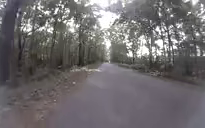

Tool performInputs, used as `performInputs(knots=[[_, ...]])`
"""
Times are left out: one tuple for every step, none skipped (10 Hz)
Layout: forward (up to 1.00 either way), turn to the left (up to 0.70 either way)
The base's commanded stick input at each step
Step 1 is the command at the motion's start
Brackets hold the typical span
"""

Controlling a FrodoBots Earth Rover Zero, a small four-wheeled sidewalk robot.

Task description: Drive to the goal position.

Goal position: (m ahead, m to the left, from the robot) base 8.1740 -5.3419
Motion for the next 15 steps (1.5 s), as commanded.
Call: performInputs(knots=[[0.7, -0.01], [0.7, -0.01], [0.7, -0.01], [0.7, -0.01], [0.7, -0.01], [0.7, 0.02], [0.7, 0.15], [0.7, 0.29], [0.7, 0.28], [0.7, 0.03], [0.7, -0.01], [0.7, -0.01], [0.7, -0.01], [0.7, -0.01], [0.7, -0.01]])
